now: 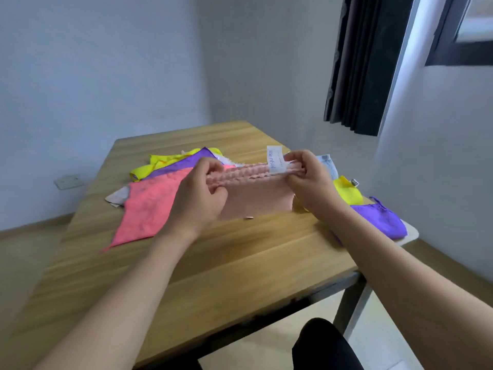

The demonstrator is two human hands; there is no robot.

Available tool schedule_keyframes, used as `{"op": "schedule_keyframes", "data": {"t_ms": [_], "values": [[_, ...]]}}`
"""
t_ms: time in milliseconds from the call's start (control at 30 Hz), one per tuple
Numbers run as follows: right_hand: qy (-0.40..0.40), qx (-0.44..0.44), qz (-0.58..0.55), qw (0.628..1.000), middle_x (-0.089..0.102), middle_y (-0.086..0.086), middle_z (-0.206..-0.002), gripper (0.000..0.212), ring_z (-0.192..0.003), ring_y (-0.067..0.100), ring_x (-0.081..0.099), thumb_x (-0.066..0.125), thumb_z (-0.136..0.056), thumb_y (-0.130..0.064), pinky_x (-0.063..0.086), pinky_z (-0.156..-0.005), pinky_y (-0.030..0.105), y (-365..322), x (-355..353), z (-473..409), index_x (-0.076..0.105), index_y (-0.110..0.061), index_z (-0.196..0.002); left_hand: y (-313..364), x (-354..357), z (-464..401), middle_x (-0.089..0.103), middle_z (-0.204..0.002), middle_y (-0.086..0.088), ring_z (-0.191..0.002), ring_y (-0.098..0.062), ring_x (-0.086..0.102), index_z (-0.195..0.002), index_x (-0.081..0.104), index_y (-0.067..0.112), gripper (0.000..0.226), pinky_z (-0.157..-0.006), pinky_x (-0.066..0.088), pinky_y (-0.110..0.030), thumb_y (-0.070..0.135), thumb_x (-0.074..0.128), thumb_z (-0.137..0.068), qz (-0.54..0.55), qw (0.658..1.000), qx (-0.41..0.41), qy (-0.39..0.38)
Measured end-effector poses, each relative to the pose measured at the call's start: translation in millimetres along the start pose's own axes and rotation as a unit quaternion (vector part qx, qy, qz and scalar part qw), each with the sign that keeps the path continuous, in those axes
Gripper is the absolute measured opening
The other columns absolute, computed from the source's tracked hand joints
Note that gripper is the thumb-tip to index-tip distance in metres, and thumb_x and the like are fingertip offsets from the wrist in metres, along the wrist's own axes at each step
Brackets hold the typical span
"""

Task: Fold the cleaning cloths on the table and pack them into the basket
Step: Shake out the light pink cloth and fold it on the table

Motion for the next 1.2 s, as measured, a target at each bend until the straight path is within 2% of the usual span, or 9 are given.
{"op": "schedule_keyframes", "data": {"t_ms": [100,167,267,400,600,733,833,1000,1200], "values": [[-0.064,-0.022,0.070,0.995,0.062,0.004,-0.094,0.027,-0.084,0.017,0.056,0.055,-0.078,-0.002,0.046,-0.075,0.035,-5.2,-16.0,29.3,0.065,-0.006,-0.102,7.3,-4.0,36.4,0.058,-0.082,0.004,-0.076,-0.015,0.061,-0.088,0.051,0.016,0.023,-0.067,0.048,-0.024,0.000,0.057,-0.074,-0.075,0.995,0.016,-0.063],[-0.171,0.024,0.116,0.978,0.062,0.006,-0.086,0.020,-0.076,0.015,0.055,0.060,-0.074,-0.010,0.049,-0.073,0.042,14.6,-20.9,62.8,0.064,-0.004,-0.093,-1.2,4.2,75.2,0.059,-0.086,-0.002,-0.083,-0.028,0.061,-0.088,0.046,0.019,0.024,-0.066,0.044,-0.032,0.005,0.056,-0.073,-0.132,0.974,-0.017,-0.182],[-0.318,0.102,0.198,0.922,0.054,-0.008,-0.070,0.011,-0.064,0.008,0.049,0.063,-0.074,-0.017,0.043,-0.061,0.029,47.4,-24.8,111.7,0.061,-0.016,-0.085,-9.1,11.8,127.9,0.060,-0.098,0.005,-0.084,-0.019,0.054,-0.081,0.039,0.028,0.022,-0.061,0.036,-0.029,0.012,0.052,-0.075,-0.173,0.928,-0.054,-0.326],[-0.271,0.123,0.109,0.949,0.052,-0.003,-0.073,0.005,-0.068,0.011,0.047,0.064,-0.083,-0.016,0.037,-0.062,0.029,46.4,-34.9,120.3,0.059,-0.015,-0.083,1.7,6.4,125.6,0.051,-0.081,0.003,-0.075,-0.020,0.045,-0.089,0.043,0.024,0.015,-0.052,0.029,-0.025,0.014,0.052,-0.082,-0.176,0.934,-0.058,-0.306],[-0.209,0.170,0.179,0.946,0.053,0.001,-0.078,0.018,-0.076,0.018,0.049,0.056,-0.089,-0.028,0.037,-0.063,0.031,52.1,-22.7,86.3,0.049,-0.018,-0.075,-20.9,24.8,78.5,0.056,-0.086,0.000,-0.075,-0.018,0.052,-0.098,0.052,0.018,0.014,-0.064,0.039,-0.031,0.021,0.056,-0.084,-0.094,0.950,-0.161,-0.251],[-0.170,0.181,0.237,0.939,0.059,0.009,-0.109,0.021,-0.098,0.024,0.054,0.047,-0.093,-0.029,0.040,-0.076,0.030,66.9,0.7,61.5,0.054,-0.012,-0.102,-51.2,53.0,61.5,0.061,-0.101,-0.002,-0.085,-0.024,0.058,-0.099,0.055,0.028,0.014,-0.075,0.047,-0.034,0.033,0.052,-0.087,-0.093,0.950,-0.217,-0.202],[-0.132,0.188,0.308,0.923,0.048,0.012,-0.129,0.034,-0.119,0.032,0.047,0.040,-0.095,-0.033,0.037,-0.096,0.039,90.5,24.6,57.7,0.050,-0.014,-0.122,-65.6,70.9,69.2,0.052,-0.119,-0.001,-0.107,-0.025,0.053,-0.115,0.057,0.031,0.030,-0.090,0.043,-0.036,0.041,0.038,-0.095,-0.175,0.940,-0.206,-0.207],[-0.026,0.122,0.364,0.923,0.051,0.007,-0.115,0.030,-0.108,0.030,0.044,0.041,-0.092,-0.032,0.032,-0.090,0.038,106.8,43.4,67.4,0.060,-0.017,-0.109,-73.9,75.2,78.2,0.045,-0.112,0.003,-0.113,-0.025,0.040,-0.099,0.057,0.028,0.032,-0.096,0.031,-0.040,0.050,0.033,-0.095,-0.204,0.950,-0.190,-0.140],[-0.130,0.128,0.376,0.909,0.056,0.007,-0.120,0.031,-0.113,0.032,0.045,0.042,-0.091,-0.036,0.035,-0.094,0.039,104.0,31.3,42.6,0.061,-0.017,-0.108,-78.6,84.4,70.2,0.052,-0.122,0.007,-0.116,-0.023,0.038,-0.102,0.051,0.032,0.025,-0.099,0.024,-0.041,0.046,0.032,-0.096,-0.222,0.932,-0.214,-0.190]]}}
Point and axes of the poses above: each hand's wrist, its own z-axis away from the middle knuckle, its own x-axis out of the palm, y = z × x, the point moved 2 cm from there along -z, towards the middle knuckle
